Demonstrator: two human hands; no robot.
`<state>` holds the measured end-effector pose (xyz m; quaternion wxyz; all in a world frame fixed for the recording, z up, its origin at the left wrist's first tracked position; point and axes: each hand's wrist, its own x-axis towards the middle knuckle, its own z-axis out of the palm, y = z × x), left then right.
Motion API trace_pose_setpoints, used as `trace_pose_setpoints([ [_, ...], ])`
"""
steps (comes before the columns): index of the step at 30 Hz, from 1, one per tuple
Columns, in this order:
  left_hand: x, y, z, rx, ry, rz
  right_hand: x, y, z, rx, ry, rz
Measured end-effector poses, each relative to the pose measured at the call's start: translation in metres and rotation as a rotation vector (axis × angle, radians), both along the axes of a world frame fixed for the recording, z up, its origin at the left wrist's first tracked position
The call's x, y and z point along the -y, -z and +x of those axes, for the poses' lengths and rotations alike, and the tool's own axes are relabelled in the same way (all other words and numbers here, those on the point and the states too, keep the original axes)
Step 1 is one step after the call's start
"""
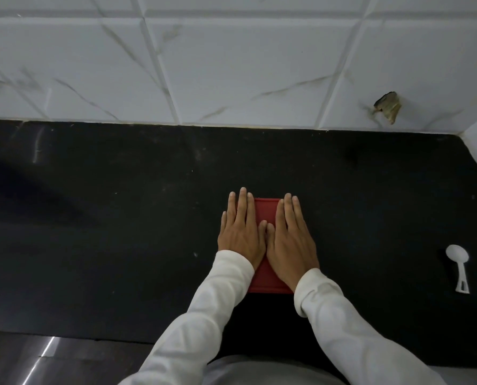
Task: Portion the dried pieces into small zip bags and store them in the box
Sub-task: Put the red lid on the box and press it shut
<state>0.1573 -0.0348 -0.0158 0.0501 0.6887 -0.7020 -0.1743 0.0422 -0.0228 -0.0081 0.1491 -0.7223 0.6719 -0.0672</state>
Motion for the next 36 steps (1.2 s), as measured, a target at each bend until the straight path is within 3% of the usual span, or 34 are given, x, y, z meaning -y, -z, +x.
trace_pose_setpoints([
  [5,0.0,0.0,-0.001,0.054,0.011,0.026,0.0,0.002,0.001,-0.041,0.005,0.0],
  [20,-0.039,0.003,0.004,-0.079,-0.076,-0.035,-0.03,0.001,-0.001,-0.007,0.019,0.041],
  [27,-0.036,-0.004,0.001,0.059,-0.046,0.014,-0.028,-0.002,-0.002,-0.1,0.002,0.061],
  [36,-0.002,0.003,-0.002,0.097,-0.006,-0.013,0.004,0.001,-0.007,-0.042,-0.055,0.02],
])
